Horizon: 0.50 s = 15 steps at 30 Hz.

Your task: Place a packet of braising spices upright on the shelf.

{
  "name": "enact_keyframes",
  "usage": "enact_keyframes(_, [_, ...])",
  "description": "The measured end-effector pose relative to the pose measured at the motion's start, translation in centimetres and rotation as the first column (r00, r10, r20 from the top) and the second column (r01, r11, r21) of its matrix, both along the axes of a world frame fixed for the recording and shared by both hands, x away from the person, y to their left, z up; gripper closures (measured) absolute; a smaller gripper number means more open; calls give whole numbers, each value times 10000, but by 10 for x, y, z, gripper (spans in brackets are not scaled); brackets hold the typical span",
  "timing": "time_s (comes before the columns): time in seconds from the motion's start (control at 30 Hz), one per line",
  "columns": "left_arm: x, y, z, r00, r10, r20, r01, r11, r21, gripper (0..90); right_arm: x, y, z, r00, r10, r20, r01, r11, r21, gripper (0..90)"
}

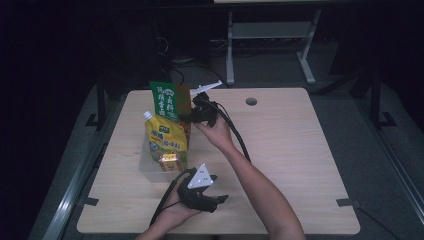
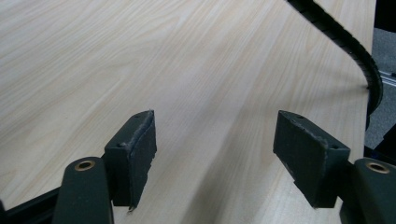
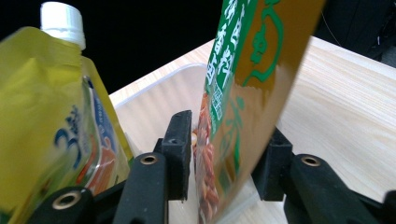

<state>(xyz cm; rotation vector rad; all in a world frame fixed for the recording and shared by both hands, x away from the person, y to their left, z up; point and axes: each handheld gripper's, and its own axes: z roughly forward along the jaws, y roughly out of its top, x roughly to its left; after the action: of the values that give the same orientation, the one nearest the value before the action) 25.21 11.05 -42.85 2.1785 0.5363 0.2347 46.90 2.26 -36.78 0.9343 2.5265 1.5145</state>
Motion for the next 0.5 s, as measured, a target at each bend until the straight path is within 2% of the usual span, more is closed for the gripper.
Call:
enact_keyframes(0.27, [0, -1, -1, 10000, -34, -11, 34, 10000, 25, 283, -8, -22, 6, 9999, -79, -103, 81, 9998, 188, 539])
enact_keyframes(0.5, [3, 3, 1, 9999, 142, 0, -142, 9999, -39, 275, -16, -40, 11, 9998, -34, -209, 40, 9997, 260, 488])
